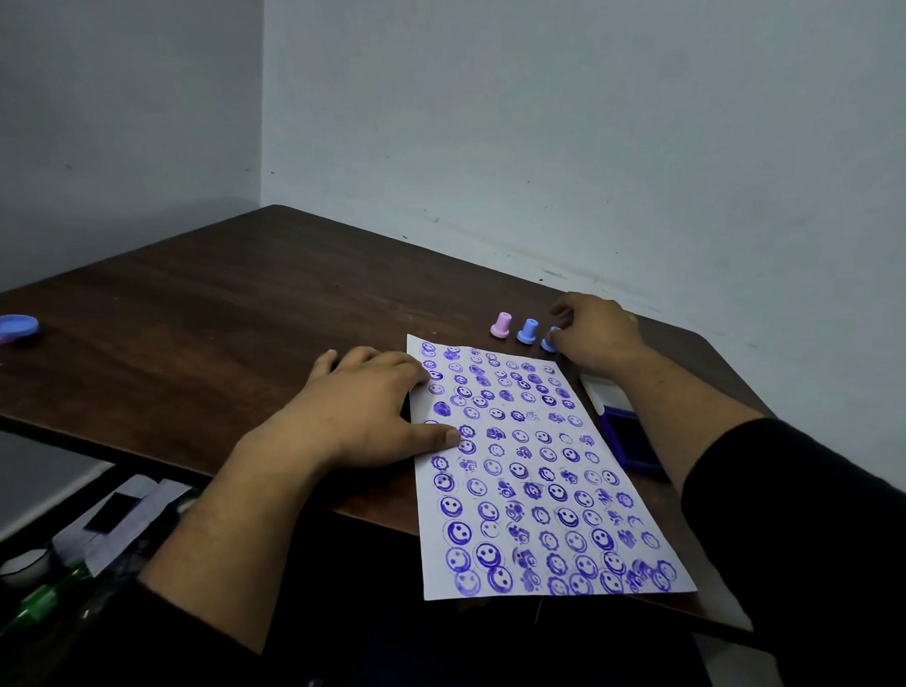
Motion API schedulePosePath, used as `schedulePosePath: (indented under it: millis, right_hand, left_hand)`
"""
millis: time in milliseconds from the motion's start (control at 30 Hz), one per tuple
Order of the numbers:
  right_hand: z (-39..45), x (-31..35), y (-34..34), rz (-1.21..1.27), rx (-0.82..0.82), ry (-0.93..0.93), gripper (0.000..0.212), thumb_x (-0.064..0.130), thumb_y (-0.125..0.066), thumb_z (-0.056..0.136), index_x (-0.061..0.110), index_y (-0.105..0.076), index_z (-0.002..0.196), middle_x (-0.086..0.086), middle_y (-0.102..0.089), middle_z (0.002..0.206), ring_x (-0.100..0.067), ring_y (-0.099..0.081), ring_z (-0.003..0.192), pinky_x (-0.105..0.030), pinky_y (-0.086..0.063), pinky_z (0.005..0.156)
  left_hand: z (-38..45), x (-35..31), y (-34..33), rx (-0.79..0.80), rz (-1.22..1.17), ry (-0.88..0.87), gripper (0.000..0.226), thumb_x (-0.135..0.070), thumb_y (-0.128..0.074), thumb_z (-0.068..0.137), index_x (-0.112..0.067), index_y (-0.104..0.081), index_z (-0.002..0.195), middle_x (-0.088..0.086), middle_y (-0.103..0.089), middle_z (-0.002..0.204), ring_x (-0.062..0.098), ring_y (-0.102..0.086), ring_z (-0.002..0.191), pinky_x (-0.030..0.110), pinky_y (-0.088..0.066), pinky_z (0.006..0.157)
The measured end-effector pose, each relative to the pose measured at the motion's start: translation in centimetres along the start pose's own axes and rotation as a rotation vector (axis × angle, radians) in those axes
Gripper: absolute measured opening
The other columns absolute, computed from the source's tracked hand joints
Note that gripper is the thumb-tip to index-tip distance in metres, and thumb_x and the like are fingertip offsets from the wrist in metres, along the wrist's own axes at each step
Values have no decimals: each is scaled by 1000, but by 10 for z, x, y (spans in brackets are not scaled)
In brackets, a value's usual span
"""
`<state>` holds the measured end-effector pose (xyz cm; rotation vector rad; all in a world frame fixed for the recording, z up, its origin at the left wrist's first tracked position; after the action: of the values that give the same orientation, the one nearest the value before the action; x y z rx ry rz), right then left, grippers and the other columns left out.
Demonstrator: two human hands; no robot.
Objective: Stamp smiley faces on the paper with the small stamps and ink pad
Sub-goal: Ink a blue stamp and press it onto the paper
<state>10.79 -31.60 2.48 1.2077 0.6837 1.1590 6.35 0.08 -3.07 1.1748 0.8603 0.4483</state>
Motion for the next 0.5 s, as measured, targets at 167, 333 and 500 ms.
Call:
schedulePosePath:
  millis: [167,333,500]
  right_hand:
    - [4,9,0,27,24,22,48,33,-74,82,37,-68,129,13,-75,127,-17,-64,122,-43,-34,110]
    - [7,18,-6,22,49,62,41,34,-63,92,42,-68,131,19,-74,126,-11,-61,124,-42,-22,111]
    - [7,24,-9,-11,24,94,29,31,-62,96,42,-73,120,17,-74,123,-13,-59,124,-45,-19,110]
  left_hand:
    - [0,0,0,8,9,1,92,-91,-44,70,-37,-43,145,-19,-37,154,14,-24,144,55,-9,119]
    - [1,1,0,12,5,5,94,-92,-43,70,-37,-43,146,-19,-36,155,13,-23,144,54,-8,120]
    - [1,1,0,4,0,1,95,-93,-42,68,-37,-43,145,-20,-37,154,13,-23,143,53,-8,119]
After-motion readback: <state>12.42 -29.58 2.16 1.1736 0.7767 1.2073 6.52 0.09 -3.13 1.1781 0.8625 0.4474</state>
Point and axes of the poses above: each hand's wrist, its own z-axis towards the middle knuckle, its own y-axis out of the back of the hand, x = y × z, the point moved 7 cm from there along z, towards the middle knuckle
